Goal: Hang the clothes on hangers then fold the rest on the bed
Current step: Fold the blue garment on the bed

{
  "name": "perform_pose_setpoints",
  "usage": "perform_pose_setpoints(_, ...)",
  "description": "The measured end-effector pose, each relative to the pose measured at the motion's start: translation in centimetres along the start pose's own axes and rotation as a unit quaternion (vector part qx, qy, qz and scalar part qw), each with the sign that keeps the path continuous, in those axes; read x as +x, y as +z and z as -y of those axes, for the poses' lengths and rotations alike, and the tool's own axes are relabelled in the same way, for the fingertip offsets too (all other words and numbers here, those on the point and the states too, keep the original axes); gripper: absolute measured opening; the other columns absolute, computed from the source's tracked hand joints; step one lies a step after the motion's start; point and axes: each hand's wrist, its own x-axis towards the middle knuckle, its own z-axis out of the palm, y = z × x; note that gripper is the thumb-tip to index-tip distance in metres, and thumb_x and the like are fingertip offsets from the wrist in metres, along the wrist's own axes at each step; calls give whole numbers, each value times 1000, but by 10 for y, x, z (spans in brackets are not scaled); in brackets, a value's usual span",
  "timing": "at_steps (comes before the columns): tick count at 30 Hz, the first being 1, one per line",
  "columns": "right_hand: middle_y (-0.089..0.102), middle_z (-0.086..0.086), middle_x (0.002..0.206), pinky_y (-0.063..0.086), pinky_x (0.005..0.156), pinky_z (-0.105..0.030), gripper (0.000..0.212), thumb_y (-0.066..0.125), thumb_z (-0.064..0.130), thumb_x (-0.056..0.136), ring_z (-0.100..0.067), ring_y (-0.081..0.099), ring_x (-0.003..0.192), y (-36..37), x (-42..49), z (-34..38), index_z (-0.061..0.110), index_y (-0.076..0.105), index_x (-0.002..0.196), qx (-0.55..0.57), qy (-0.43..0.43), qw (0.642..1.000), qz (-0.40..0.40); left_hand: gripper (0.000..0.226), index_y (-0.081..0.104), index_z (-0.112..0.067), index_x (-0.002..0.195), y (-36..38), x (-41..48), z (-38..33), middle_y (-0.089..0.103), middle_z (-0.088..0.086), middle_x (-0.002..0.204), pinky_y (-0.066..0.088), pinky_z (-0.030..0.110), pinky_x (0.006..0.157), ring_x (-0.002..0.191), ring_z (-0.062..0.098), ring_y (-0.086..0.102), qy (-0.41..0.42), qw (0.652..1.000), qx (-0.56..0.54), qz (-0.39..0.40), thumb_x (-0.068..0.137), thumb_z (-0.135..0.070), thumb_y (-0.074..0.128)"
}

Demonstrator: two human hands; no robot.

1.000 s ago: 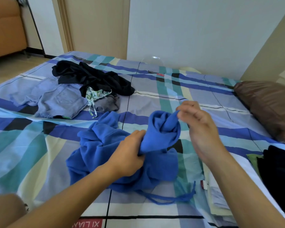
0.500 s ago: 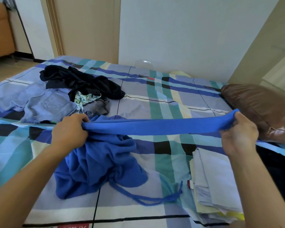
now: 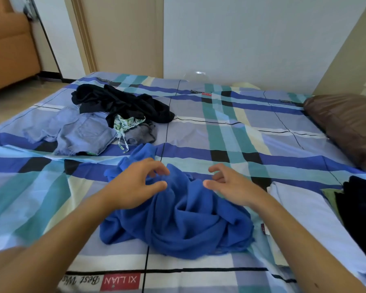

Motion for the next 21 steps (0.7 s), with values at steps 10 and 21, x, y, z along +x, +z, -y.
perform_pose_setpoints(10, 69, 10, 91, 50, 79, -28, 24, 79, 30, 84, -8, 64, 82, 53, -15, 41, 20, 72, 105, -13, -134, 978, 159, 72, 59, -7, 86, 26, 10, -8, 60, 5, 73, 53, 28, 49, 56, 20, 66, -310, 943, -106, 66, 84, -79, 49)
perform_pose_setpoints(21, 62, 7, 90, 47, 77, -24, 26, 80, 33, 79, -9, 59, 82, 35, -15, 26, 25, 60, 91, 123, -226, 964, -71, 30, 72, -9, 98, 20, 3, -18, 74, 16, 96, 53, 49, 91, 97, 35, 69, -131, 948, -282, -60, 96, -1, 43)
